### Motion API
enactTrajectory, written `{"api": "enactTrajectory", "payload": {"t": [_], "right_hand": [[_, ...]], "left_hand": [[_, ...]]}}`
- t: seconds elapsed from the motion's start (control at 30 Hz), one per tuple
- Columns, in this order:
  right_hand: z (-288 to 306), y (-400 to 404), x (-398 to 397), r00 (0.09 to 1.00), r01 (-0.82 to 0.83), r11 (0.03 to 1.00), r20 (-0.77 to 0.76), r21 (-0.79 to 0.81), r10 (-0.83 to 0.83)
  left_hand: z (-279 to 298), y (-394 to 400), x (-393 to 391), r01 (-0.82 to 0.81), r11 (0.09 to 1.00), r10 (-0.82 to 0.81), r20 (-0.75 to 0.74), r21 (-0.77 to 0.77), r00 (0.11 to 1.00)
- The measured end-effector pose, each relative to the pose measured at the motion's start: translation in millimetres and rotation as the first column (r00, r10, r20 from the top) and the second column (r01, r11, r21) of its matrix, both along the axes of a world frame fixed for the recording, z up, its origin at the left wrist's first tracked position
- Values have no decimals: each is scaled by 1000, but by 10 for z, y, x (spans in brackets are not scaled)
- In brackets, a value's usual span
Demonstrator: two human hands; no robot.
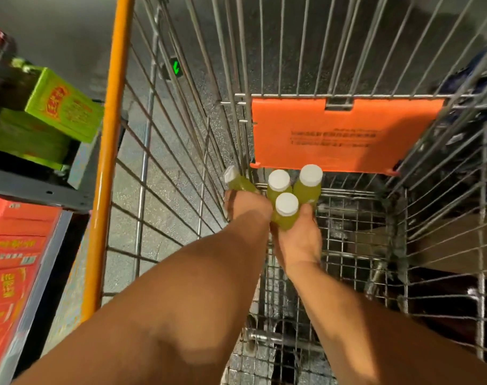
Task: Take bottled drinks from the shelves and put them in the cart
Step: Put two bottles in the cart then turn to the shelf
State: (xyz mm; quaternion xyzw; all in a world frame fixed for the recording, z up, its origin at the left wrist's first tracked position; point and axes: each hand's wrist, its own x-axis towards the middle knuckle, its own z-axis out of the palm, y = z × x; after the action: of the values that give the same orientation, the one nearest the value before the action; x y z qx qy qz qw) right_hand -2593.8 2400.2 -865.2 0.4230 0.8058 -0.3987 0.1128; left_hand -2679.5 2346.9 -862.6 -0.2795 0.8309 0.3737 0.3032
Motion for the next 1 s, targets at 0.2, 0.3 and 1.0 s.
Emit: {"api": "enactTrajectory", "payload": {"t": [0.2, 0.3, 1.0], "right_hand": [[428, 0, 335, 978, 30, 997, -206, 71, -15], [834, -41, 434, 956, 27, 998, -292, 57, -10], [5432, -1047, 2544, 687, 613, 707, -680, 352, -257]], "left_hand": [[360, -60, 271, -88, 985, 61, -185, -146, 981], [822, -128, 417, -165, 986, 148, -292, -36, 945], [5278, -1190, 2062, 761, 638, -323, -856, 119, 404]]}}
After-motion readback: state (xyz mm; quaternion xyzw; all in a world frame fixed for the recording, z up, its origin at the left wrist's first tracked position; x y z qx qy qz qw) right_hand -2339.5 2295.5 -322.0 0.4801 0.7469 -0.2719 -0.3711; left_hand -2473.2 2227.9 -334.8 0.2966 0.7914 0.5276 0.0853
